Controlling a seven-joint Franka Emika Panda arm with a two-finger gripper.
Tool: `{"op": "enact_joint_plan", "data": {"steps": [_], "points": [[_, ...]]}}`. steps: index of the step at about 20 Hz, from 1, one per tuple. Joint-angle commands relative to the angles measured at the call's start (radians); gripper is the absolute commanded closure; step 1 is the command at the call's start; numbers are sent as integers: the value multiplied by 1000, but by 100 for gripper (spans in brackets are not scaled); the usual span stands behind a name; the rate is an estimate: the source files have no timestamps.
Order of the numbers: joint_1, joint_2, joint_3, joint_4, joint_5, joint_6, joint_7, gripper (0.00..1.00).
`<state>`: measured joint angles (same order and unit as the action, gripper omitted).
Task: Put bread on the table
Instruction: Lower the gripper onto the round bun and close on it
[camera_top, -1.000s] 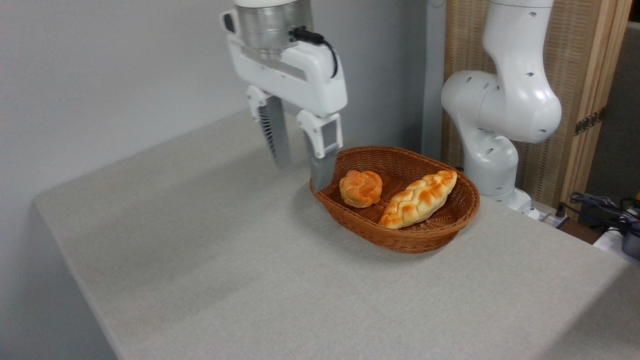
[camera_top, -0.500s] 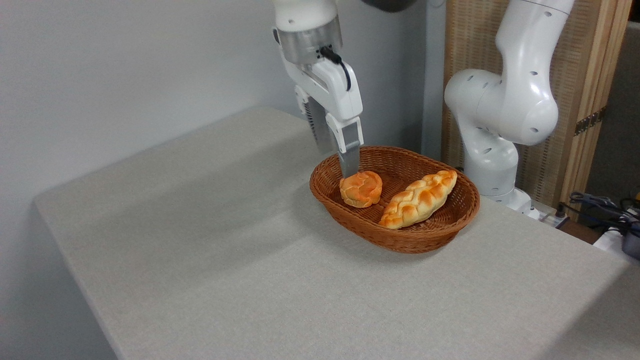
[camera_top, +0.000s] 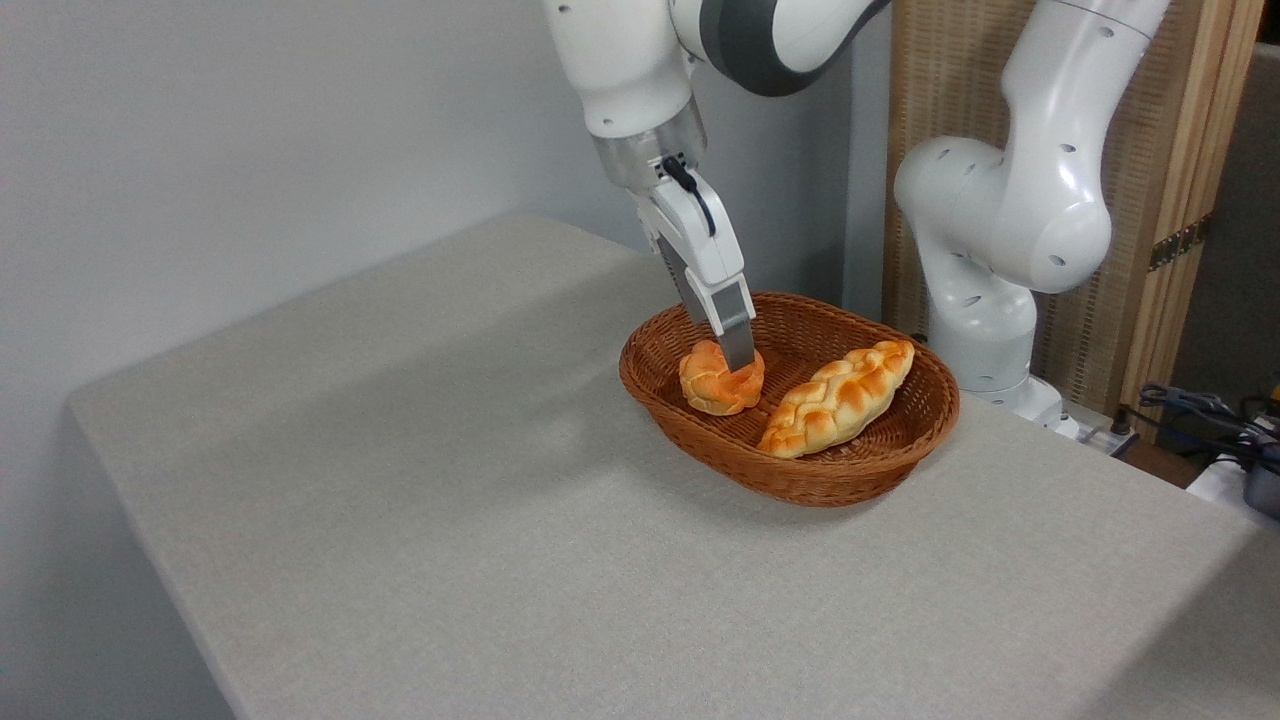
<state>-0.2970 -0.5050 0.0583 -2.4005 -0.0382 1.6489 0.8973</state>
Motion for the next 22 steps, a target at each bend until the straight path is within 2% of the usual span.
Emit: {"op": "enact_joint_plan", "data": {"steps": [1, 6, 12, 22], "points": [[-30, -12, 15, -31, 0, 25, 14, 0], [-50, -6, 15, -63, -2, 46, 14, 0], [-74, -1, 15, -86, -3, 146, 14, 0], [-74, 2, 9, -124, -2, 149, 12, 0]]}}
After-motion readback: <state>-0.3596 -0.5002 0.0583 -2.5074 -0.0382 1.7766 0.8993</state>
